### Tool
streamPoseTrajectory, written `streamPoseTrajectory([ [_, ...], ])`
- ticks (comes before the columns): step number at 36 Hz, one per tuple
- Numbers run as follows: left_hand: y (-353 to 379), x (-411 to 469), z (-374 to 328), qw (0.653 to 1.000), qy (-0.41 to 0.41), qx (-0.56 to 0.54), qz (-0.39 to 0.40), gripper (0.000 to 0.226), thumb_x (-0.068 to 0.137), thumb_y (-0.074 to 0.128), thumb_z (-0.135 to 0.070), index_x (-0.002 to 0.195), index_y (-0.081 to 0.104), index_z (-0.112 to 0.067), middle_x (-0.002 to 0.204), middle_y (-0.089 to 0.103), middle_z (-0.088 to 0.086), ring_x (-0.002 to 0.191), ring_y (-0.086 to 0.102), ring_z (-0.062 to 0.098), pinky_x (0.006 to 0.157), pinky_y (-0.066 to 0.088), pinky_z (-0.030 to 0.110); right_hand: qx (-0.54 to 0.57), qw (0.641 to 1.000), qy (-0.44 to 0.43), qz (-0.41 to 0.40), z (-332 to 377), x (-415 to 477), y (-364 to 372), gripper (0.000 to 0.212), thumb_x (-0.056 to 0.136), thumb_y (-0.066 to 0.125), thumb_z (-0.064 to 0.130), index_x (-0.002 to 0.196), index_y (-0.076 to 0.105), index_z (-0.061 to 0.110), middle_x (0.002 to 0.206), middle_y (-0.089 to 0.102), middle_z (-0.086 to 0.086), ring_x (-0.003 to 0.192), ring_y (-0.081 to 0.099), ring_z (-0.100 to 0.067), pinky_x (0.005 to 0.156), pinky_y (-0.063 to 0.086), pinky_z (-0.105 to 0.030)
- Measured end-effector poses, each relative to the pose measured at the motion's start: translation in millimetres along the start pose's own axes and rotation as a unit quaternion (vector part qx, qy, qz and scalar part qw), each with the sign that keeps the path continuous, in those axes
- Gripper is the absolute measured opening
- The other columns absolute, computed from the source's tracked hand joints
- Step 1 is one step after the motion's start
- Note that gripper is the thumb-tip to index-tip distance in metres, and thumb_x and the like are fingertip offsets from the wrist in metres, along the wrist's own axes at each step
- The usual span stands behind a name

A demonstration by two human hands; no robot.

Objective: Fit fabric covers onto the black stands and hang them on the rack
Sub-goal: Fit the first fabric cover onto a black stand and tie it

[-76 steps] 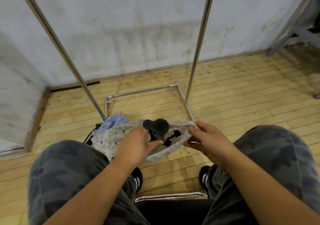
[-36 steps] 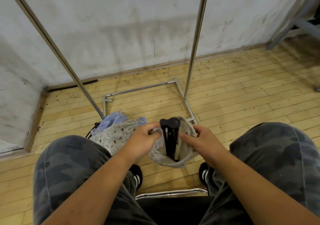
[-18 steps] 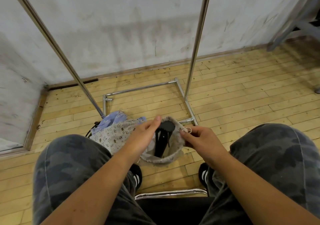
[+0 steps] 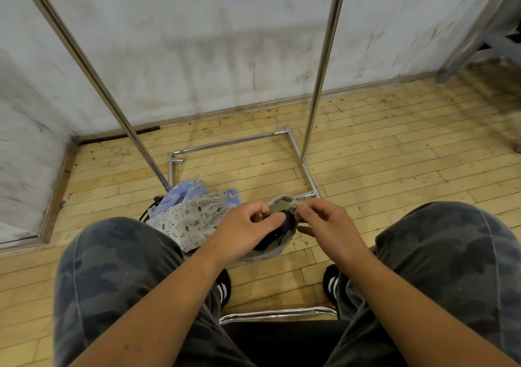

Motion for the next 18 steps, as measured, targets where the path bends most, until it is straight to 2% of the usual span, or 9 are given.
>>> streamPoseTrajectory([
  [4,5,3,4,0.999,0.014,0.043,-0.029,0.041,0.088,0.066,-0.062,0.078,0.061,-0.022,0.061,0.053,-0.012,0.054,0.044,0.003,0.05,0.036,0.015,0.005,0.999,-0.021,0.039,5,-4,5,0.026,0.105,0.058,0.02,0.084,0.073,0.018,0.096,0.075,0.0,0.099,0.073,-0.018,0.091,0.062,-0.036],
  [7,9,5,9,0.996,0.022,0.072,-0.042,0.042,0.085,0.065,-0.066,0.076,0.058,-0.026,0.058,0.054,-0.014,0.052,0.043,0.002,0.051,0.034,0.018,-0.018,0.998,-0.048,0.042,8,-6,6,0.024,0.105,0.057,0.021,0.087,0.073,0.021,0.094,0.073,-0.003,0.097,0.071,-0.024,0.096,0.058,-0.049],
  [10,10,8,14,0.995,0.022,0.084,-0.049,0.04,0.085,0.065,-0.067,0.076,0.059,-0.028,0.059,0.055,-0.013,0.052,0.044,0.002,0.054,0.035,0.023,-0.027,0.997,-0.066,0.041,10,-7,5,0.022,0.105,0.057,0.023,0.092,0.073,0.019,0.095,0.072,-0.004,0.1,0.068,-0.025,0.1,0.053,-0.055],
  [14,9,9,14,0.996,0.007,0.068,-0.056,0.04,0.087,0.065,-0.066,0.076,0.06,-0.028,0.054,0.052,-0.018,0.05,0.043,0.002,0.049,0.031,0.016,0.046,0.995,-0.071,0.056,14,-8,3,0.023,0.106,0.054,0.018,0.092,0.071,0.009,0.093,0.069,-0.011,0.1,0.066,-0.03,0.104,0.052,-0.054],
  [18,7,8,11,0.998,-0.013,0.021,-0.051,0.04,0.088,0.061,-0.066,0.081,0.065,-0.027,0.057,0.053,-0.015,0.049,0.043,0.001,0.049,0.033,0.015,0.099,0.991,-0.053,0.074,16,-10,5,0.022,0.106,0.052,0.016,0.097,0.071,0.009,0.084,0.064,-0.008,0.09,0.065,-0.023,0.1,0.057,-0.044],
])
Point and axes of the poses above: each hand's wrist, its own x-axis towards the middle knuckle, its own y-axis out of the palm, z = x × y, the point moved 2 cm from there along x, towards the middle knuckle
